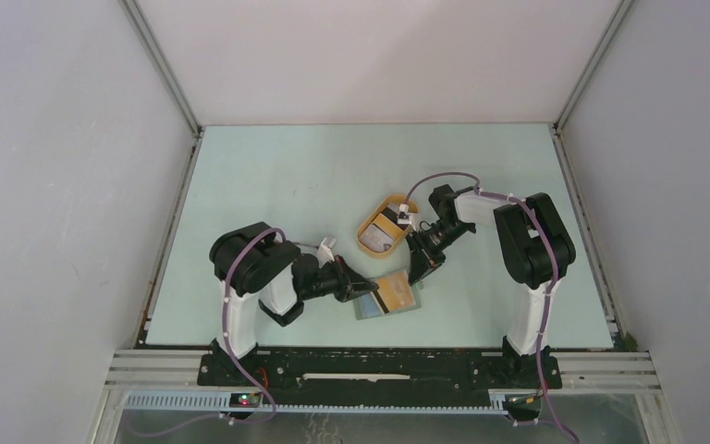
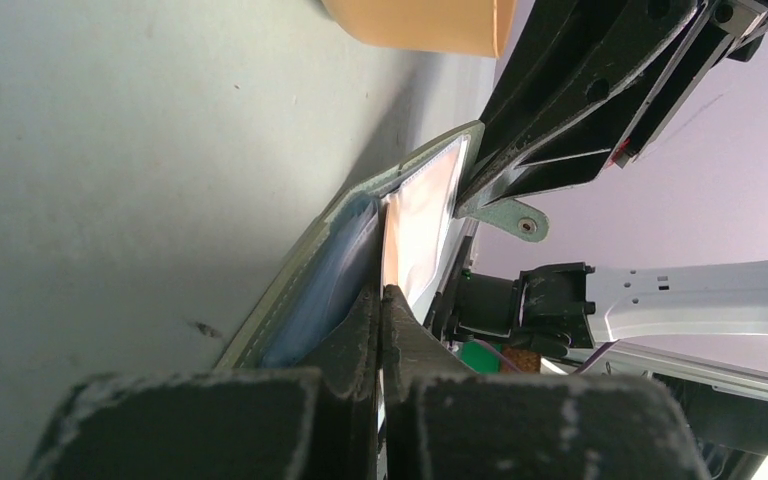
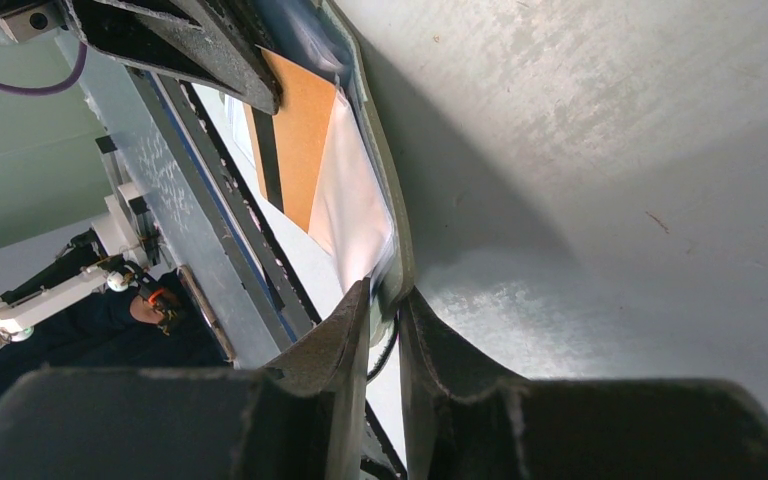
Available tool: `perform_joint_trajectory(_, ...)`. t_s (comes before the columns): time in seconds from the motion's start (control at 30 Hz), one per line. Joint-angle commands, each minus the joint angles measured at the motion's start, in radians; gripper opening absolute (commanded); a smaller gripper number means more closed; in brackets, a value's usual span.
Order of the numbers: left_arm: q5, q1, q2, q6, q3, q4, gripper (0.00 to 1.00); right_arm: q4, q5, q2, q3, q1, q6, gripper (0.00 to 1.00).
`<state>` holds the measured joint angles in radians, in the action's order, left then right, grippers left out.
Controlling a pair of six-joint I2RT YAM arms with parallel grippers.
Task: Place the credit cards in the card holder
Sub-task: Insert the credit card into the card holder.
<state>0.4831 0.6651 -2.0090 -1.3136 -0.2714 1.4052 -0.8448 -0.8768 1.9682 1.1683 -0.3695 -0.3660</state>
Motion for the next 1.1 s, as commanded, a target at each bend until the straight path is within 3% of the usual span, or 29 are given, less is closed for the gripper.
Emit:
perform_joint_trajectory(0.0,0.017,0.003,-0.020,-0.010,-0.021,-0.013,0.00,-0.011,-0.024,0.006,0.030,-0.015,-0.015,0.25)
perform_joint_trajectory(1.07,0.087,0.008,-0.063,-0.046,-0.102,-0.016,0.00,-0.010,-0.012,0.018,0.040,-0.033,-0.011,0.25)
